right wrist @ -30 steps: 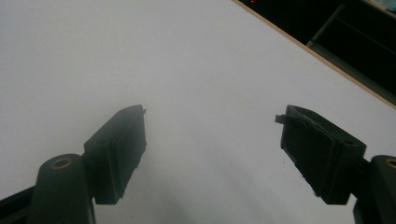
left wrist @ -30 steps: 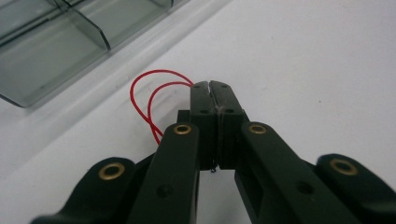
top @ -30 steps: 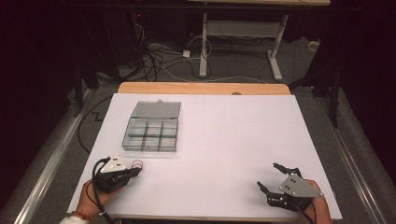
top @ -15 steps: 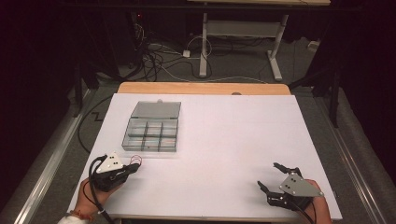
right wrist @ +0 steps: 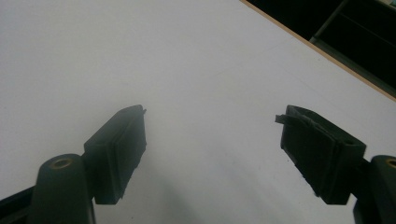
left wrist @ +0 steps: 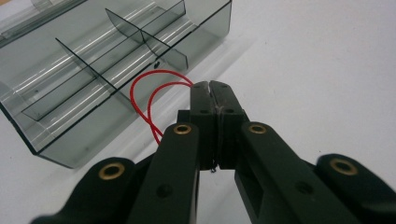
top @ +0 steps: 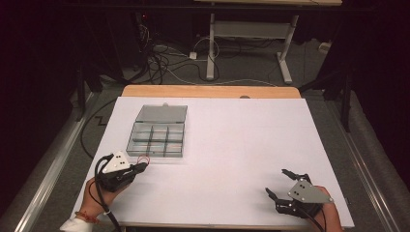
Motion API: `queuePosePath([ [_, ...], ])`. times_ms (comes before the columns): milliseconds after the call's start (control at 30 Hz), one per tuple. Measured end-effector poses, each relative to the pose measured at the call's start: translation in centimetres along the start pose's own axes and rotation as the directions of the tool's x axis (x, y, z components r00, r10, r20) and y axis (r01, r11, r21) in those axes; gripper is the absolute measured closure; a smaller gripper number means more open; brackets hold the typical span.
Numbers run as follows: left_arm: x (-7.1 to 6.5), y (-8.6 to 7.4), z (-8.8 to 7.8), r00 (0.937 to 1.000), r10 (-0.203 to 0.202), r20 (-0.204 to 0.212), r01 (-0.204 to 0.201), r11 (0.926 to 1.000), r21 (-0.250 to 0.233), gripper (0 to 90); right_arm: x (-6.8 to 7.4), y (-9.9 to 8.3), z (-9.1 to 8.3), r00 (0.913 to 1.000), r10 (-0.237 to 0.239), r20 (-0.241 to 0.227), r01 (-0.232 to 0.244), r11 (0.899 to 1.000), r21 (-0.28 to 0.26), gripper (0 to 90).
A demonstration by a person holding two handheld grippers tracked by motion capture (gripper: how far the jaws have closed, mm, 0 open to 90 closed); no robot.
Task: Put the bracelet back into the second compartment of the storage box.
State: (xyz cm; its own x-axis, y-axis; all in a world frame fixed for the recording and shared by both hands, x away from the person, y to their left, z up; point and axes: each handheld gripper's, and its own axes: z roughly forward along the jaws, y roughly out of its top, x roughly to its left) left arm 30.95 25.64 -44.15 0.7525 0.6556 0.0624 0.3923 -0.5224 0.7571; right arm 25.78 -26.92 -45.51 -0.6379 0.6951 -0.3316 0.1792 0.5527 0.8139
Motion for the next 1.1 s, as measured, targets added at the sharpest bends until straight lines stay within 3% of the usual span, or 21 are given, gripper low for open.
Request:
queuePosePath([
  [300, 1.1, 0.5, 0.0, 0.9998, -0.006, -0.018, 0.005, 0.9997, -0.026, 86.0, 0.1, 0.1, 0.1, 1.0000, -0.001, -0.003, 0.001, 1.000, 0.005, 23.2],
  [400, 1.3, 1.0, 0.1, 0.9998, 0.015, -0.011, -0.016, 0.9990, -0.041, 86.0, 0.2, 0.1, 0.1, 1.0000, -0.002, -0.005, 0.002, 1.000, 0.005, 23.2],
  [600, 1.7, 2.1, 0.9, 0.9992, 0.036, -0.019, -0.037, 0.9986, -0.039, 86.0, 0.2, 0.0, 0.2, 1.0000, -0.007, -0.006, 0.007, 1.000, 0.007, 23.2],
  [767, 2.4, 3.5, 1.5, 0.9994, 0.033, -0.014, -0.034, 0.9971, -0.068, 86.0, 0.2, 0.0, 0.2, 0.9999, -0.010, -0.008, 0.010, 1.000, 0.011, 23.2],
  [1100, 3.6, 5.5, 3.7, 0.9996, 0.028, -0.006, -0.028, 0.9978, -0.060, 86.0, 0.3, -0.1, 0.3, 0.9999, -0.011, -0.011, 0.012, 1.000, 0.014, 23.2],
])
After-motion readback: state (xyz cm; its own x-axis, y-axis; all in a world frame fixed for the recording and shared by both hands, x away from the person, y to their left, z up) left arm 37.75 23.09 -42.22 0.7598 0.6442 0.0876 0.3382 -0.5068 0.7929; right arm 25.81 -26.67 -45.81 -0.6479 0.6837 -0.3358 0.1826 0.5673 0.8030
